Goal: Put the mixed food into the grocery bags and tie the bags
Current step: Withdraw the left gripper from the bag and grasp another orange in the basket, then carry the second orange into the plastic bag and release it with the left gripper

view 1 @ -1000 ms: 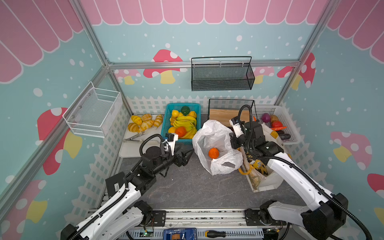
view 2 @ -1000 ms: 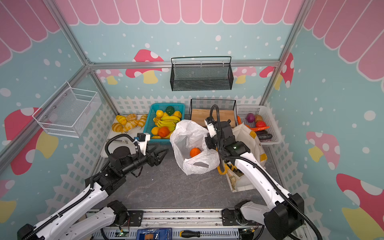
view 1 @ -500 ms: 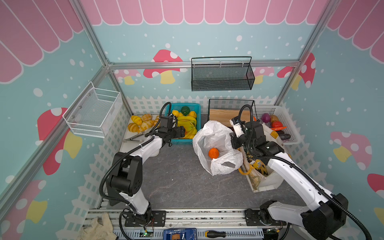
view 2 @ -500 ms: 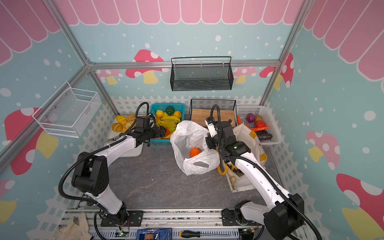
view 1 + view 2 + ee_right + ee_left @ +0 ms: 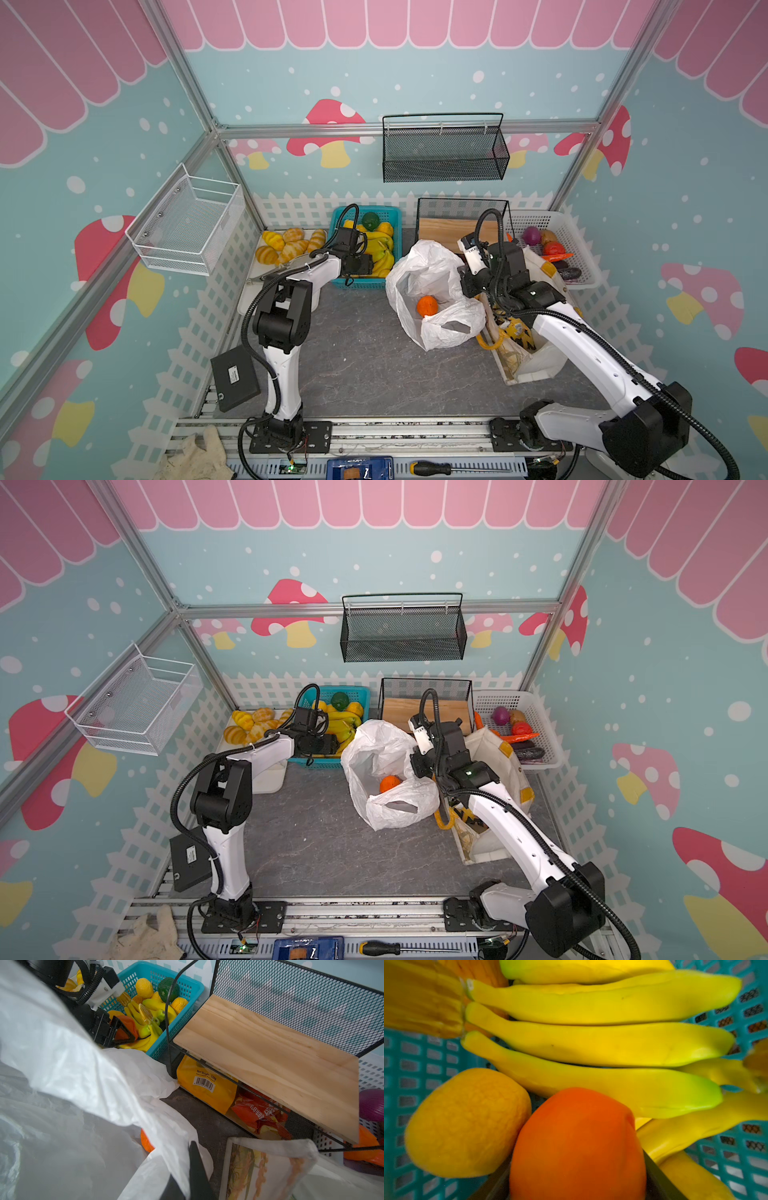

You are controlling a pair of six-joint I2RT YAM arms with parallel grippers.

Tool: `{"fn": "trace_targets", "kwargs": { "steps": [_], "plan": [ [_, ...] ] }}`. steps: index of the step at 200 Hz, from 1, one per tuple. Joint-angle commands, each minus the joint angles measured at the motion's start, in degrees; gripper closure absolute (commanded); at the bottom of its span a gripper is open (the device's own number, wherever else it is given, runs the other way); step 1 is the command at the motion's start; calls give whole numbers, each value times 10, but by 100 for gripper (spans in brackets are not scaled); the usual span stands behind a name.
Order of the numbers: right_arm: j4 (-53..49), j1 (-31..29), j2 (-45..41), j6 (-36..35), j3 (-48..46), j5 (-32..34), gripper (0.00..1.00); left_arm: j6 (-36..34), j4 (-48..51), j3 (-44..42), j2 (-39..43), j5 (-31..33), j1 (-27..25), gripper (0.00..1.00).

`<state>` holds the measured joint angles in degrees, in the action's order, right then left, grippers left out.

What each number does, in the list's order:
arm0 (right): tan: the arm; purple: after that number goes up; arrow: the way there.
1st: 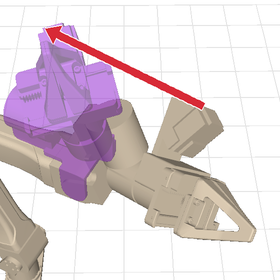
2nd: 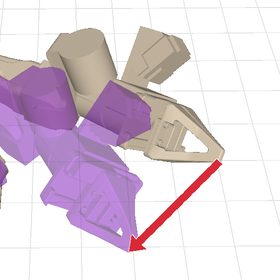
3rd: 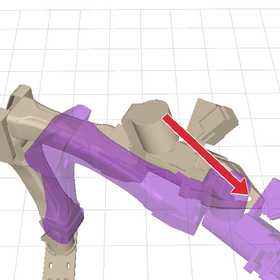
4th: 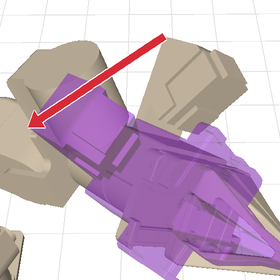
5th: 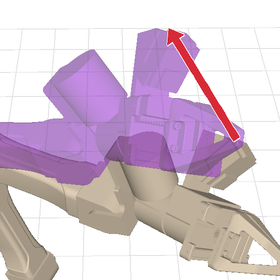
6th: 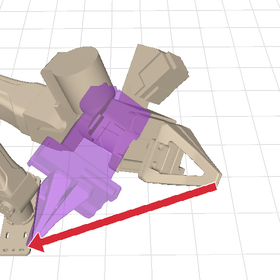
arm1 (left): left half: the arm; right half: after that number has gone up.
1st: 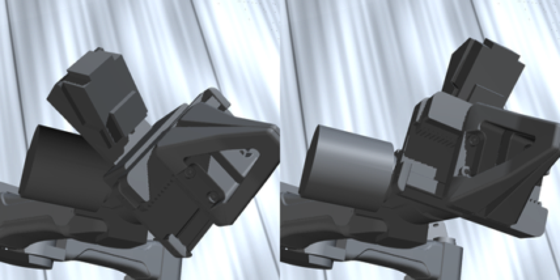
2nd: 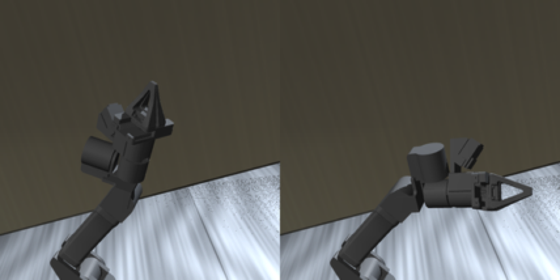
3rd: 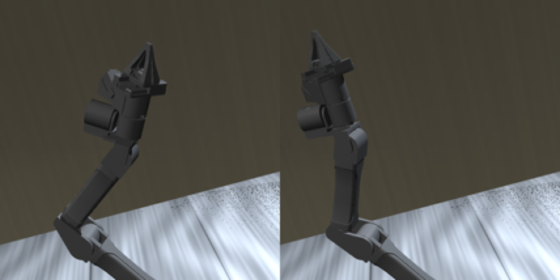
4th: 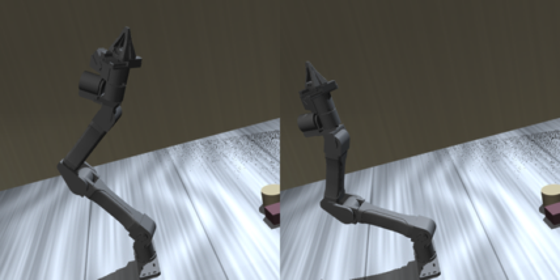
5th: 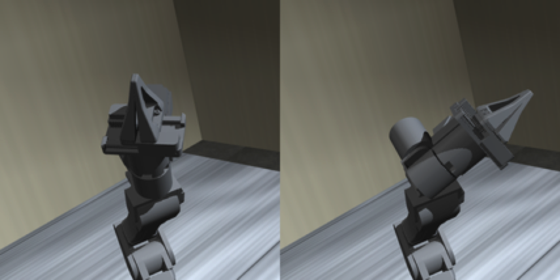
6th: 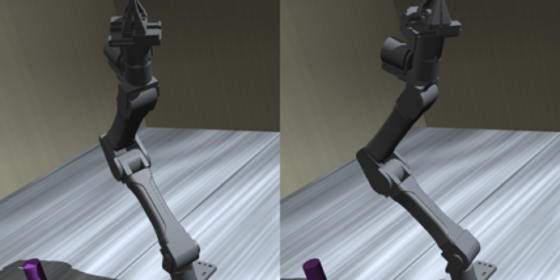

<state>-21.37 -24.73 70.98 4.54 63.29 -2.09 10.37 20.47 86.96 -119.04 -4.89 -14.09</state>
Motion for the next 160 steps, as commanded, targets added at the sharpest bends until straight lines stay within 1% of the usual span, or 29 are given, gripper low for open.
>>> {"fn": "trace_targets", "kwargs": {
  "steps": [1, 20, 36, 55, 74, 97, 101, 118, 134, 148, 160],
  "plan": [
    [8, 2, 3, -7, 0, -9, 100, -7, 5, 7, 2, -4, 1, 41],
    [10, 2, 2, -5, -4, -8, 100, 3, -18, -22, 50, 0, 1, 46],
    [12, 2, 1, -4, -9, -7, 100, 24, -56, -70, 115, 6, 1, 48],
    [16, 2, 0, -1, -14, -2, 100, 78, -124, -163, 213, -2, -4, 49],
    [21, 4, -2, 2, -18, -3, 100, 123, -194, -264, 314, -19, -30, 49],
    [26, 4, -6, 3, -24, -6, 100, 133, -191, -368, 441, 18, -91, 49],
    [27, 3, -7, 3, -25, -5, 100, 135, -193, -387, 465, 22, -114, 50],
    [30, 3, -8, 1, -27, -6, 100, 145, -211, -463, 575, 23, -177, 50],
    [31, 4, -6, 0, -26, -10, 100, 127, -238, -514, 669, 13, -247, 51],
    [35, 4, -6, 0, -27, -11, 100, 106, -284, -547, 725, 10, -301, 51],
    [36, 4, -6, 0, -29, -13, 100, 88, -344, -565, 742, 1, -334, 52]
  ]
}}
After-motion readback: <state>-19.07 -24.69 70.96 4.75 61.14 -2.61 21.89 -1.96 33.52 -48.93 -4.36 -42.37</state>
